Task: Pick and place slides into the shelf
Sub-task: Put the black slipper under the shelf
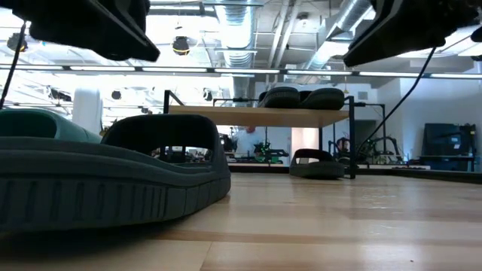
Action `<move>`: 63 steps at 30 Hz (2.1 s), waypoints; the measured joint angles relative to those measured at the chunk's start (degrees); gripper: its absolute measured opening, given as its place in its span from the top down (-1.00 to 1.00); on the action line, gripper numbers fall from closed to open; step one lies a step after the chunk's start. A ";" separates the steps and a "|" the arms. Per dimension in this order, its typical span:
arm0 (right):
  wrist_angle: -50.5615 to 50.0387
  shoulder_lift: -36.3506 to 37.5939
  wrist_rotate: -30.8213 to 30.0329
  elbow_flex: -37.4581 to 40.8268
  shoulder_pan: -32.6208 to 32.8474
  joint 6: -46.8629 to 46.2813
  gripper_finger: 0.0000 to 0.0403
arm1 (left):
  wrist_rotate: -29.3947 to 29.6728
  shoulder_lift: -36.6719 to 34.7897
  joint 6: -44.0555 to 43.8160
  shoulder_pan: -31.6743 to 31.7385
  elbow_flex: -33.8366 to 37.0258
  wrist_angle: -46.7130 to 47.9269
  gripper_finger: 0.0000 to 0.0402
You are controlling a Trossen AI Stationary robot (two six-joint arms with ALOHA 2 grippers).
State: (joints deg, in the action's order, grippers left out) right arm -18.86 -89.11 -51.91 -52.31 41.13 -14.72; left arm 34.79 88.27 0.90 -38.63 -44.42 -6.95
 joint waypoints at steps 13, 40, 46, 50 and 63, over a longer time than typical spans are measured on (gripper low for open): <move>-8.89 0.41 -3.03 0.02 3.65 -11.30 0.67 | 4.99 12.26 1.18 0.00 -18.49 20.73 0.73; -22.89 0.34 -11.31 0.04 14.64 -32.53 0.67 | -0.49 14.12 -3.62 1.98 -23.41 29.06 0.27; -22.75 0.34 -11.29 0.04 14.63 -32.48 0.67 | -1.79 14.24 -3.53 2.04 -23.41 28.89 0.26; -22.76 0.34 -11.34 0.04 14.63 -32.46 0.67 | -2.85 15.38 -3.12 2.21 -23.35 28.18 0.26; -22.86 0.32 -11.32 0.04 14.63 -32.88 0.67 | -3.01 16.76 -1.73 2.69 -23.37 26.98 0.27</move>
State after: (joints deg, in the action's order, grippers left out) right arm -41.71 -88.79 -63.23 -52.27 55.77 -47.59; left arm 31.77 105.03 -0.83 -35.94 -67.79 20.03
